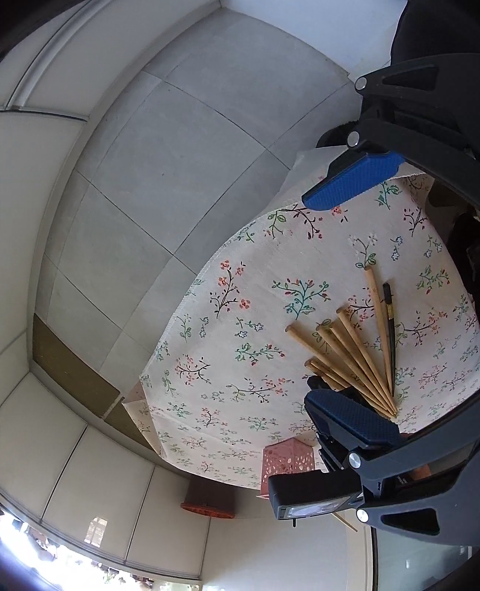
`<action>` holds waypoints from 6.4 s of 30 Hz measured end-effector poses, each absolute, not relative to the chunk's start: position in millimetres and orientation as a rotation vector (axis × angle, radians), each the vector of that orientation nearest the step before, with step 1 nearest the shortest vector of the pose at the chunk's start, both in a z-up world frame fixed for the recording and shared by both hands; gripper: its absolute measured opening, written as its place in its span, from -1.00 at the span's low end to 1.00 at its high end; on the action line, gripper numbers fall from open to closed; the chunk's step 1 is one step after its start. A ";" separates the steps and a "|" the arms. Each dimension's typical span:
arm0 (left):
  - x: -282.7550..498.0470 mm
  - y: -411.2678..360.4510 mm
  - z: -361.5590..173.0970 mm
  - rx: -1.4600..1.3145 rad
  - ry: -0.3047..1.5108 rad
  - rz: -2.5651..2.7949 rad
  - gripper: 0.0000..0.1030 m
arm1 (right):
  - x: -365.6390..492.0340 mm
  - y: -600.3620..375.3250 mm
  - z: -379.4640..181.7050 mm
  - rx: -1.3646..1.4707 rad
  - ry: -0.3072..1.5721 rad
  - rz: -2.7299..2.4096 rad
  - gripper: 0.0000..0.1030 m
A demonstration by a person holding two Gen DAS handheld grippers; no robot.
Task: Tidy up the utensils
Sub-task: 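Grasp one chopstick with the left tool while the right tool grasps another chopstick, then carry both held chopsticks upright over the pink cup with both tools, then lower the chopsticks into the pink cup and open the left tool, then the right tool, then move both open tools back down toward the remaining chopsticks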
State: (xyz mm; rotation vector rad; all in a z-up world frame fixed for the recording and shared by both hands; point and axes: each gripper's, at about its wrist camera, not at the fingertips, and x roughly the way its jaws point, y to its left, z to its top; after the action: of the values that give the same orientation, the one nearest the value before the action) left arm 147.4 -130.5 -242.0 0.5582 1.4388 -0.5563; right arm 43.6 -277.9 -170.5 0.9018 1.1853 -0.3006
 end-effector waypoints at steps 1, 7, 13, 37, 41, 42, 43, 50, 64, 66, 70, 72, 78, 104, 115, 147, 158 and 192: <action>148.8 -128.9 -239.5 0.555 1.433 -0.562 -0.24 | 43.5 -278.6 -170.5 0.905 1.186 -0.301 0.84; 143.0 -123.8 -228.4 0.581 1.430 -0.582 -0.24 | 45.0 -277.9 -172.7 0.908 1.200 -0.293 0.84; 147.2 -114.3 -243.3 0.606 1.454 -0.533 -0.42 | 47.6 -272.9 -177.4 0.914 1.225 -0.277 0.84; 132.0 -33.9 -138.0 0.448 1.150 -0.503 -0.88 | 132.3 -206.1 -229.9 0.801 1.377 -0.359 -0.38; 117.4 -12.8 -118.4 0.416 1.110 -0.485 -0.88 | 141.6 -195.9 -240.1 0.783 1.392 -0.406 -0.41; 115.2 -8.2 -112.5 0.410 1.097 -0.482 -0.88 | 144.5 -193.3 -240.9 0.776 1.392 -0.413 -0.41; 112.0 -5.3 -107.4 0.404 1.087 -0.478 -0.88 | 145.6 -192.4 -240.1 0.777 1.379 -0.428 -0.46; 102.7 7.8 -74.4 0.354 1.000 -0.457 -0.88 | 153.6 -204.2 -242.9 0.875 1.296 -0.453 -0.78; 86.7 36.4 -12.9 0.202 0.871 -0.427 -0.88 | 116.1 -170.0 -116.4 0.610 0.971 -0.130 -0.82; 84.3 38.3 -6.8 0.184 0.858 -0.427 -0.88 | 106.0 -163.6 -95.6 0.543 0.913 -0.101 -0.83; 79.0 39.9 5.2 0.165 0.827 -0.426 -0.88 | 89.1 -151.6 -64.1 0.471 0.850 -0.040 -0.85; 77.3 41.1 10.6 0.157 0.811 -0.424 -0.88 | 83.8 -150.0 -52.6 0.459 0.833 -0.016 -0.85; 80.7 49.5 29.0 0.085 0.762 -0.408 -0.88 | 73.0 -143.0 -6.9 0.423 0.766 0.021 -0.85; 161.4 77.7 59.7 -0.100 0.548 -0.135 -0.88 | 172.9 -88.4 77.1 0.299 0.566 0.168 -0.85; 185.2 90.1 23.1 -0.114 0.573 -0.087 -0.41 | 204.1 -72.6 37.3 0.266 0.605 0.176 -0.85; 129.3 119.4 92.8 -0.130 0.408 0.029 0.45 | 176.8 -70.6 43.3 0.213 0.568 0.068 -0.04; 101.1 92.5 77.3 -0.075 0.455 0.004 0.86 | 123.6 -119.5 41.0 0.317 0.524 -0.040 0.83; 105.7 -88.6 -176.6 0.565 1.234 -0.545 0.44 | -0.5 -279.9 -131.4 0.711 0.976 -0.433 0.87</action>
State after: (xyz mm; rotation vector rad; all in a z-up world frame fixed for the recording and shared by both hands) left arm 105.7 -88.6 -176.6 0.5645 1.2339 -0.5449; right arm -0.5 -279.9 -131.4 0.7112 0.9761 -0.4329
